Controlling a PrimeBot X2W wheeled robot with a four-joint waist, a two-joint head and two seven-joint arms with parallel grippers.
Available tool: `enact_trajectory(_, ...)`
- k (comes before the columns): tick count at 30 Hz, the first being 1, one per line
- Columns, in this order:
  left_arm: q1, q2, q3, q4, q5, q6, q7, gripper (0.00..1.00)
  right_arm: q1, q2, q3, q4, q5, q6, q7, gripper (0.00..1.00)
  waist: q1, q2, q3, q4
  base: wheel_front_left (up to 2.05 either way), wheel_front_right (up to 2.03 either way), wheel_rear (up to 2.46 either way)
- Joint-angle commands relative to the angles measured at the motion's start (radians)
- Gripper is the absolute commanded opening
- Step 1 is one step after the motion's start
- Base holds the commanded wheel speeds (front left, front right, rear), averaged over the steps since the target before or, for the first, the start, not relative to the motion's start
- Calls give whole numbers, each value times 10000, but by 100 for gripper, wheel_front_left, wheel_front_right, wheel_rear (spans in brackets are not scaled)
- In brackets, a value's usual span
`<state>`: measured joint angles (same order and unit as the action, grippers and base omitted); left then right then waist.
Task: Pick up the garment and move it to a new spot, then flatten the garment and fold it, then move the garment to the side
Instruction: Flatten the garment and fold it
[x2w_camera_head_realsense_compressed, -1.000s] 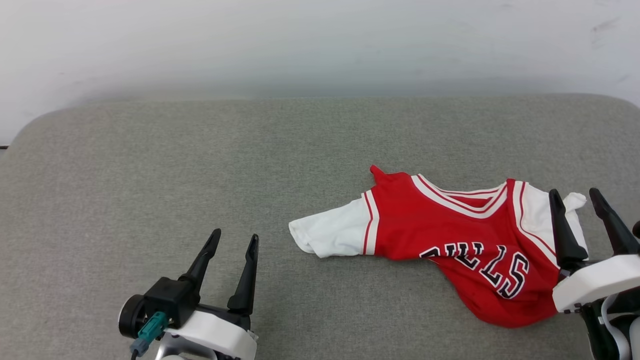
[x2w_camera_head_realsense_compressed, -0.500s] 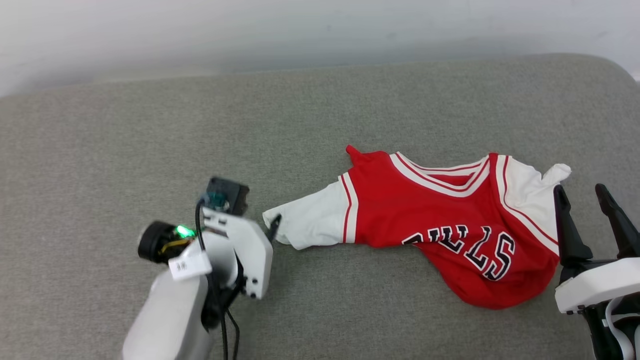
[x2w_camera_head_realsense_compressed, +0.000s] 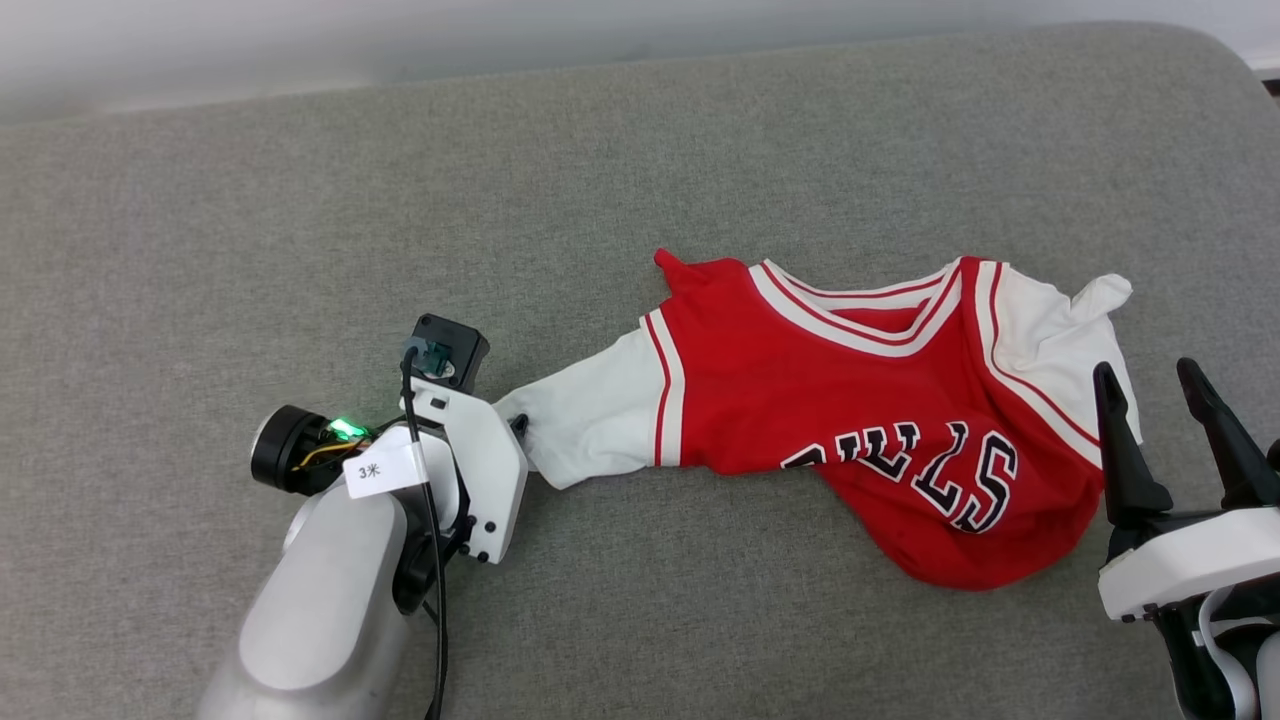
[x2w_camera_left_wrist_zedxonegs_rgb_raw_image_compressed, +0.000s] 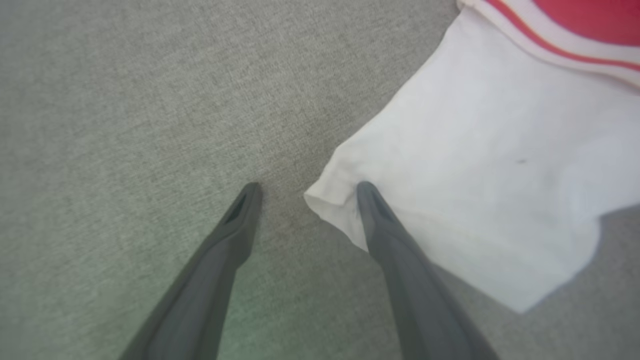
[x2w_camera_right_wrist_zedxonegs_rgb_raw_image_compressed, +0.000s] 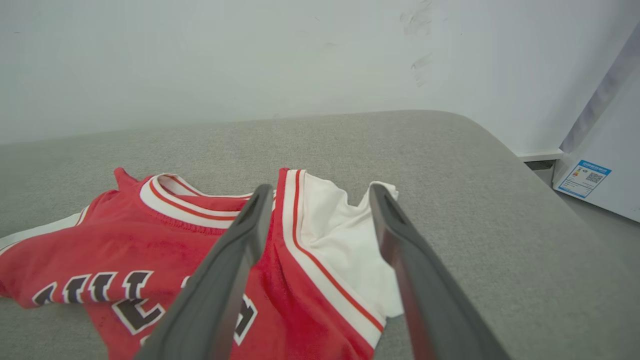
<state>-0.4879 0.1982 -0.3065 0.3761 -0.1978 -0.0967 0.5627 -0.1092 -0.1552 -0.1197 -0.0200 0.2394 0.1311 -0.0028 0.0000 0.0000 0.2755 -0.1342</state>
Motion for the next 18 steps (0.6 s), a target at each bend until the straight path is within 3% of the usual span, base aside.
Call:
enact_trajectory(1, -53, -16, -122, 264, -27, -47, 0, 100, -169, 22, -2, 24, -84, -7, -60, 100, 0, 0, 155, -47, 0, 0, 0)
enact_trajectory(3, 1, -47, -281, 566, -107, -106, 96, 100, -188, 32, 15, 35, -127, -7, -95, 100, 0, 0, 243, -44, 0, 0, 0)
enact_trajectory(4, 63, -60, -369, 718, -150, -132, 178, 0, -196, 34, 26, 44, -143, -7, -100, 100, 0, 0, 269, -40, 0, 0, 0)
enact_trajectory(8, 359, 67, -580, 888, -377, -235, 90, 0, -219, 17, -12, 87, -188, -9, -110, 100, 0, 0, 286, 26, 0, 0, 0)
enact_trajectory(18, 550, 801, 620, 54, -478, 773, -1989, 0, 36, 46, -220, 348, -395, -9, 262, 100, 0, 0, -358, 529, 0, 0, 0)
